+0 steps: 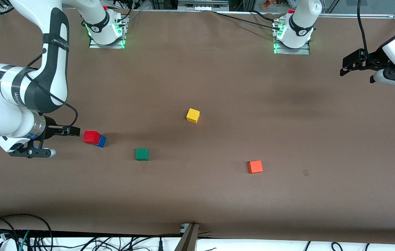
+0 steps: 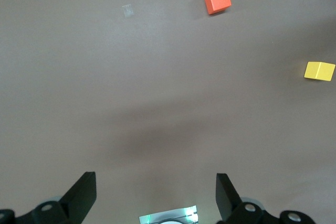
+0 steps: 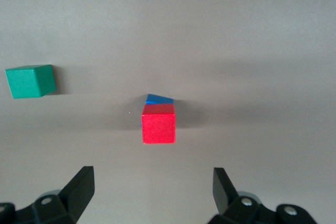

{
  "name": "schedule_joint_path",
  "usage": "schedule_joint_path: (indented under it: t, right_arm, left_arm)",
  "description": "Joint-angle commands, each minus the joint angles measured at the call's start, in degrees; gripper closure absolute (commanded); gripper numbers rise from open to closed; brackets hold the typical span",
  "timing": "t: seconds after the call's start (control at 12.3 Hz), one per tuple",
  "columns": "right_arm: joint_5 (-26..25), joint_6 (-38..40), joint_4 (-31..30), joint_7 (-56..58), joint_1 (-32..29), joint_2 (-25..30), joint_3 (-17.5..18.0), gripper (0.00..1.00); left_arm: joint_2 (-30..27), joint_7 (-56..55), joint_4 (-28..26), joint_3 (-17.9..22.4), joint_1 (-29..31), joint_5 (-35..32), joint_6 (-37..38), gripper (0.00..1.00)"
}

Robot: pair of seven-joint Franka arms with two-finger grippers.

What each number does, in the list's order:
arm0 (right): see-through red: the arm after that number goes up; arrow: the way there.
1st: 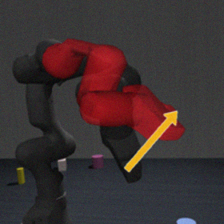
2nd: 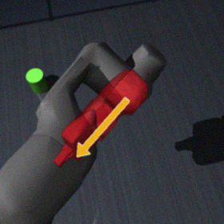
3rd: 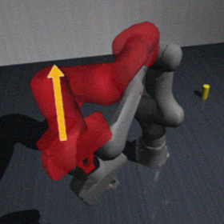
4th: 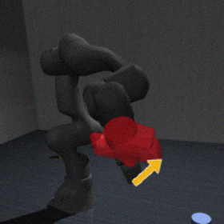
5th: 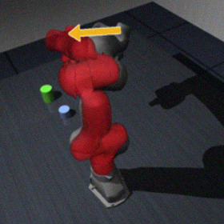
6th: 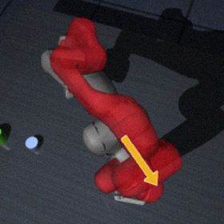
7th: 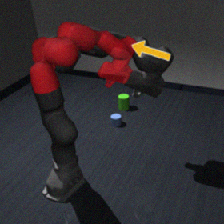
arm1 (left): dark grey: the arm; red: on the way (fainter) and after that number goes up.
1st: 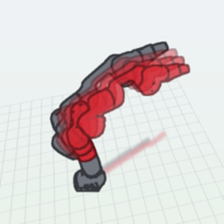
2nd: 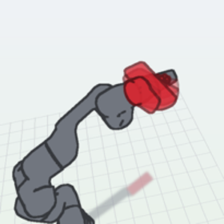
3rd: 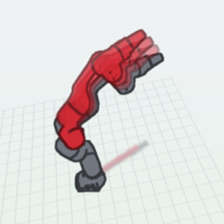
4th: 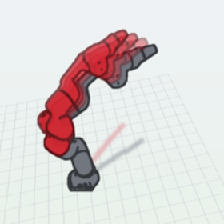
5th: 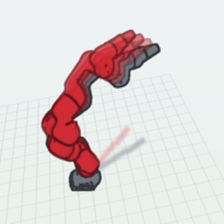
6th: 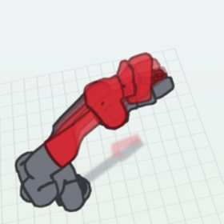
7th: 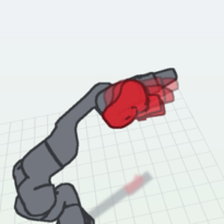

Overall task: Pass red block to right arm, stack on blue
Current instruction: 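Open the right gripper and lift it away from the stack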

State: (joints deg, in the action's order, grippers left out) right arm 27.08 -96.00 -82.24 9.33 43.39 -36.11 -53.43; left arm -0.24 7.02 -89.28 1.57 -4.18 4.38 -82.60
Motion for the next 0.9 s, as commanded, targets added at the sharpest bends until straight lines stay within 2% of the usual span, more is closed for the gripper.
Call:
schedule_joint_path:
  t: [0.0,0.08,0.24,0.33,0.41,0.57,0.73,0.81]
  right_arm:
    - [-3.06,1.96,1.12,-1.41,-6.79,5.41,8.29,0.0]
    - [-7.52,1.96,1.03,-3.34,-11.35,8.13,15.04,0.0]
    - [-16.92,3.18,0.77,-7.9,-23.82,13.41,32.07,0.0]
    - [-20.27,4.58,0.59,-9.49,-28.4,15.52,38.16,0.0]
    - [-22.92,6.51,-0.02,-9.86,-31.5,17.72,42.4,0.0]
    - [-27.93,8.9,-3.08,-9.51,-35.2,23.6,48.48,0.0]
    - [-28.48,9.34,-7.04,-8.98,-37.49,29.14,51.74,0.0]
    - [-28.66,9.6,-7.06,-8.81,-38.37,30.99,52.71,0.0]
  left_arm:
    - [-0.11,-0.08,0.24,0.19,-0.3,0.19,-0.28,0.0]
    - [-0.11,0.09,0.07,-0.59,-0.3,-0.07,-0.02,0.0]
    - [-0.2,-0.08,-0.11,-1.82,-0.3,-3.3,0.07,0.0]
    - [-0.2,-0.25,-0.28,-2.87,-0.13,-5.42,0.07,0.0]
    - [-0.03,-0.34,-0.46,-2.88,-0.04,-7.18,-0.02,0.0]
    - [0.76,-0.34,-0.81,-2.45,1.1,-8.07,-0.2,0.0]
    - [1.38,-0.34,-0.72,-2.44,2.95,-8.07,-0.28,0.0]
    - [1.64,-0.52,-0.72,-2.44,3.04,-8.07,-0.28,0.0]
